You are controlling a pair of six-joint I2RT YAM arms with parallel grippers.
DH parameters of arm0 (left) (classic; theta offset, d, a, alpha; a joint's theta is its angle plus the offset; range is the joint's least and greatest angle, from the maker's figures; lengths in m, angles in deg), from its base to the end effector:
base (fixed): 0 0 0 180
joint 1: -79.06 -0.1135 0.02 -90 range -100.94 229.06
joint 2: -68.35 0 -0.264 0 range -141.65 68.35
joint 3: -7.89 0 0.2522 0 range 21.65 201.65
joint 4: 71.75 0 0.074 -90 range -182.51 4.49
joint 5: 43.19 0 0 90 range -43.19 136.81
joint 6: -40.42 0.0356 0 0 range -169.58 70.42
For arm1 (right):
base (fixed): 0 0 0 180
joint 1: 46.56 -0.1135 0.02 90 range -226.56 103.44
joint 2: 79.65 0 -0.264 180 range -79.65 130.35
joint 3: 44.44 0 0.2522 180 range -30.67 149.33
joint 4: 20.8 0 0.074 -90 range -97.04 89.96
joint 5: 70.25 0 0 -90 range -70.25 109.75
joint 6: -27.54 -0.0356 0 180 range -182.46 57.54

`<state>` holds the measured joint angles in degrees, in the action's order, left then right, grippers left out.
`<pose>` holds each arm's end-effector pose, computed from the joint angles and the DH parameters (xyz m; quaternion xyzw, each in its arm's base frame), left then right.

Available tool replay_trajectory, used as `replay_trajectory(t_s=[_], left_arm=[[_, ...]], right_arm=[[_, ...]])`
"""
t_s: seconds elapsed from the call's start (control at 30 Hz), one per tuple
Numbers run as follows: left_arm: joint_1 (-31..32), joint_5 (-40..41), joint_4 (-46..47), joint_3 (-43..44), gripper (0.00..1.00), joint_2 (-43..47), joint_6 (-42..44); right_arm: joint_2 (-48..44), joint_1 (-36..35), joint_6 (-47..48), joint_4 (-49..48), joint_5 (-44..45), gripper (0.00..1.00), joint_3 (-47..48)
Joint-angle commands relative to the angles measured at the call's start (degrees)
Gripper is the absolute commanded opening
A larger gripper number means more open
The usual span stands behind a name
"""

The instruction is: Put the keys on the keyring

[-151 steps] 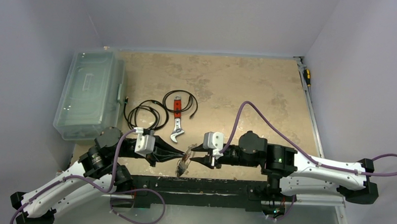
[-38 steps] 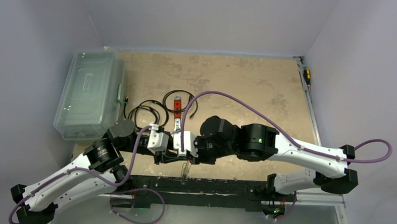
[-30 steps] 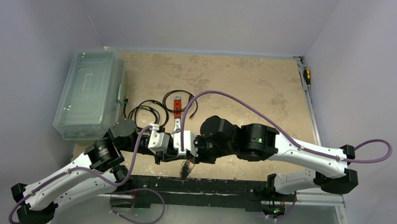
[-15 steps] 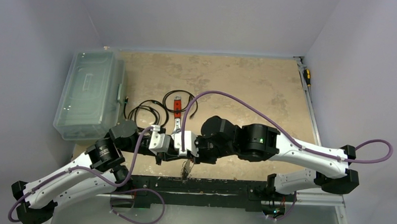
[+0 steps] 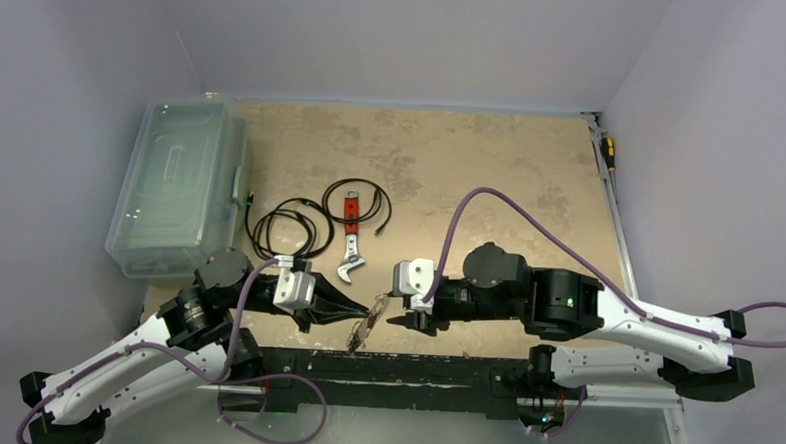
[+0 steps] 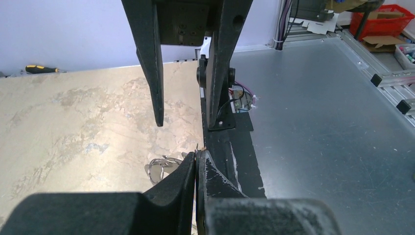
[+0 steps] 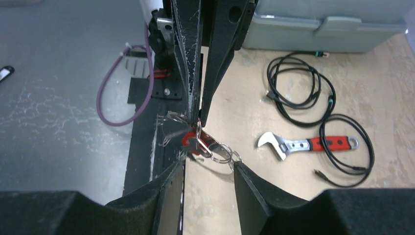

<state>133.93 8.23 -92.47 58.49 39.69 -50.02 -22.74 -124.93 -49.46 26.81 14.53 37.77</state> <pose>0.0532 -0.1143 0.3365 0.5119 0.4792 -0.5177 0.4902 0.0382 0.2016 0.4009 -0.6114 0.5615 0.3323 0.4478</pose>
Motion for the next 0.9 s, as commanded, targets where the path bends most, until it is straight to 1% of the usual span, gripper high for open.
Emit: replay_trajectory(t_s=[0.0,0.1,0.2,0.67,0.87], left_arm=[[-0.19,-1.31,5.39,-0.4,0.0,1.12,-2.59],[-0.2,-1.06,5.69,-0.61,0.0,1.57,-3.02],[-0.21,-0.96,5.96,-0.8,0.0,1.77,-3.42],[-0.51,0.51,5.29,-0.76,0.0,2.48,-3.37],[-0.64,0.89,4.78,-0.98,0.0,3.95,-2.33]], right_arm=[[-3.36,0.05,-3.01,-14.23,-1.96,0.45,-6.19],[-5.31,0.06,-4.22,-20.07,-3.11,0.42,-9.93],[-5.63,0.06,-4.38,-22.67,-3.74,0.4,-11.33],[-3.67,0.06,-4.2,-23.27,-4.19,0.35,-11.57],[-3.53,0.06,-4.46,-22.73,-3.67,0.3,-11.67]])
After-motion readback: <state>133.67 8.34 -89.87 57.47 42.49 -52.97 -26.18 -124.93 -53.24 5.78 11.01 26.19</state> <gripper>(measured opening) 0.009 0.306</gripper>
